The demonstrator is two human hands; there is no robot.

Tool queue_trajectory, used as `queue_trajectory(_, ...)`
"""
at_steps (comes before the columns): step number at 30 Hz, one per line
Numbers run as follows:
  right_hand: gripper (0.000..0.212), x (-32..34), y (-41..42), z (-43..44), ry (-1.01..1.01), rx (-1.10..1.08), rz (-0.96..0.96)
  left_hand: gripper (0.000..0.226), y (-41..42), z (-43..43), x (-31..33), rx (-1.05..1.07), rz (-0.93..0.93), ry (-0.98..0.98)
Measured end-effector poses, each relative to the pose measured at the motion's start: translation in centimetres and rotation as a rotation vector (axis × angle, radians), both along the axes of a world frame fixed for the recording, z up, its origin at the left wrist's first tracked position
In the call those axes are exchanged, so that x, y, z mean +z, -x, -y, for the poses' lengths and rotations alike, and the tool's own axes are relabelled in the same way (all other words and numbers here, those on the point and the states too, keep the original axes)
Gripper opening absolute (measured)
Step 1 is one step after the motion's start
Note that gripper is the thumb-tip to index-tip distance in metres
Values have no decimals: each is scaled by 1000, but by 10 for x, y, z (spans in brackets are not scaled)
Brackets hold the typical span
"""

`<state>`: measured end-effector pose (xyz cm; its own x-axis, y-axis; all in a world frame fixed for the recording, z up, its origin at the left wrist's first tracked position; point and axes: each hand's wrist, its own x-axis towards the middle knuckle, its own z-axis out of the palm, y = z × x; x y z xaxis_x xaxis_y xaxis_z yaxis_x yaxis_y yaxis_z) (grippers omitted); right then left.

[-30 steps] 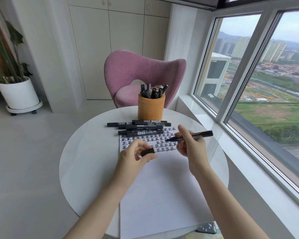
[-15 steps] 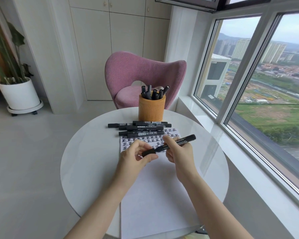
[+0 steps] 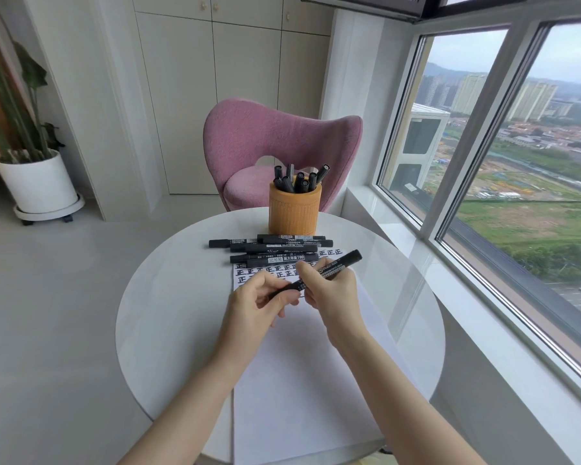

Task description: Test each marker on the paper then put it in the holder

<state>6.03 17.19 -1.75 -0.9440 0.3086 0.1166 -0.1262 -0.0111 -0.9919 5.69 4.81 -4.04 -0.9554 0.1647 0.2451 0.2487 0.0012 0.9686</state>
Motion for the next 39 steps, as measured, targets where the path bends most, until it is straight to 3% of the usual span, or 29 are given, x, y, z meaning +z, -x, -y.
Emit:
queue_trajectory(8, 45, 3, 0, -12, -3, 107, 109, 9, 4, -2, 1, 85, -67, 9)
queue_trajectory(13, 44, -5, 2, -30, -51, -129, 59, 9, 13, 10, 10, 233, -139, -33)
queue_trajectory(17, 34, -16, 1, -35, -219, -138, 34, 12, 36, 21, 46, 321, -243, -41)
queue_trajectory(26, 29, -27, 1, -35, -264, -152, 27, 15, 118, 18, 128, 465, -523, 299)
queue_trajectory(29, 27, -30, 2, -35, -286, -154, 42, 23, 134, 9, 133, 491, -522, 446)
queue_trajectory(34, 27, -33, 3, -37, -307, -163, 41, 23, 146, -7, 135, 472, -524, 556)
queue_trajectory(39, 29, -35, 4, -36, -321, -164, 44, 18, 149, -8, 147, 472, -539, 481)
